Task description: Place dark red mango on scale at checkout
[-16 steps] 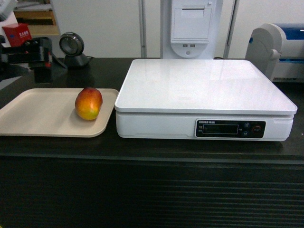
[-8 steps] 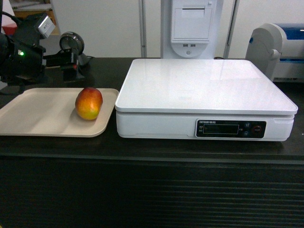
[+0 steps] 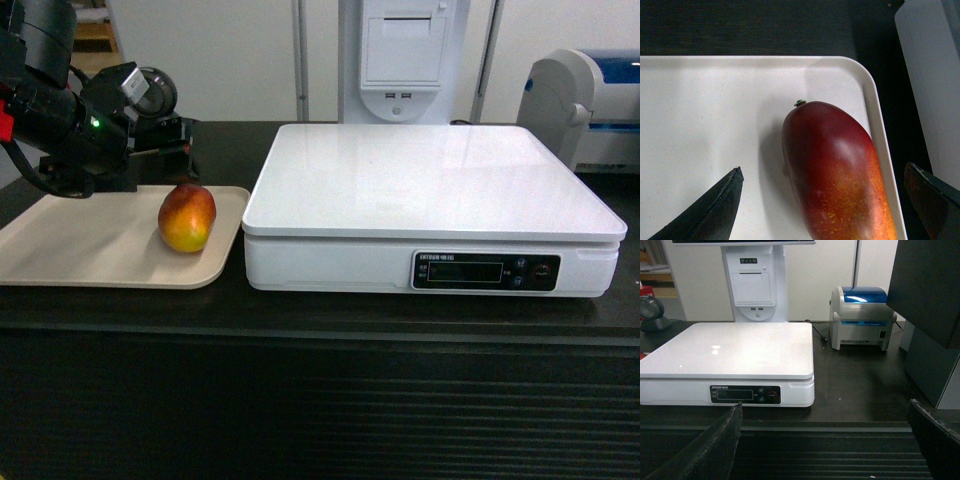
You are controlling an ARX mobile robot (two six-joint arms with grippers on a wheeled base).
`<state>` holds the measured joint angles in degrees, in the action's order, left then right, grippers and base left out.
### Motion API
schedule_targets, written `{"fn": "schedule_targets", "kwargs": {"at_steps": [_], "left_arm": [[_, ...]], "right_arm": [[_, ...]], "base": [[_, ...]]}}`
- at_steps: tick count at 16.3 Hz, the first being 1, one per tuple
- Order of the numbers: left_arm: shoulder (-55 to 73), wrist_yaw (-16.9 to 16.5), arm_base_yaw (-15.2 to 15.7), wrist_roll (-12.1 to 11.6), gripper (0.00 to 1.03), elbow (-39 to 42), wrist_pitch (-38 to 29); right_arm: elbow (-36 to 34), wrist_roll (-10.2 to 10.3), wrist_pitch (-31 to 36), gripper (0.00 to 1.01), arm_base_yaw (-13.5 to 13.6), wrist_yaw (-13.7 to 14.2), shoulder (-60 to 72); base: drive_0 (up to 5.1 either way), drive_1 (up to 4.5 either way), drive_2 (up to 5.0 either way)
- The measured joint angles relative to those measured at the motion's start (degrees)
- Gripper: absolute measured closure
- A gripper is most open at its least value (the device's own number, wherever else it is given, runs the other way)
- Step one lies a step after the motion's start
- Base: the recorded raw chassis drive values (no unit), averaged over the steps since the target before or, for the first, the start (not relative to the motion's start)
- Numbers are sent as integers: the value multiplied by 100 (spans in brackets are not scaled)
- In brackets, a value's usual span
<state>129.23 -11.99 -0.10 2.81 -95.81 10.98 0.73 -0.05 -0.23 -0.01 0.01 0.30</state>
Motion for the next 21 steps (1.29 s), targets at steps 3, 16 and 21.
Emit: {"fn": "schedule_targets", "kwargs": {"at_steps": [3, 16, 21], "left_arm": [[229, -31, -26, 33, 5, -199, 144], [863, 199, -210, -177, 5, -566, 280], [772, 168, -245, -337, 36, -308, -20]], "right_arm": [[0, 0, 2, 3, 0, 0, 0], [0, 0, 2, 3, 0, 0, 0], [0, 0, 2, 3, 0, 0, 0]], "base": [[0, 0, 0], [0, 0, 0], [0, 0, 0]]}}
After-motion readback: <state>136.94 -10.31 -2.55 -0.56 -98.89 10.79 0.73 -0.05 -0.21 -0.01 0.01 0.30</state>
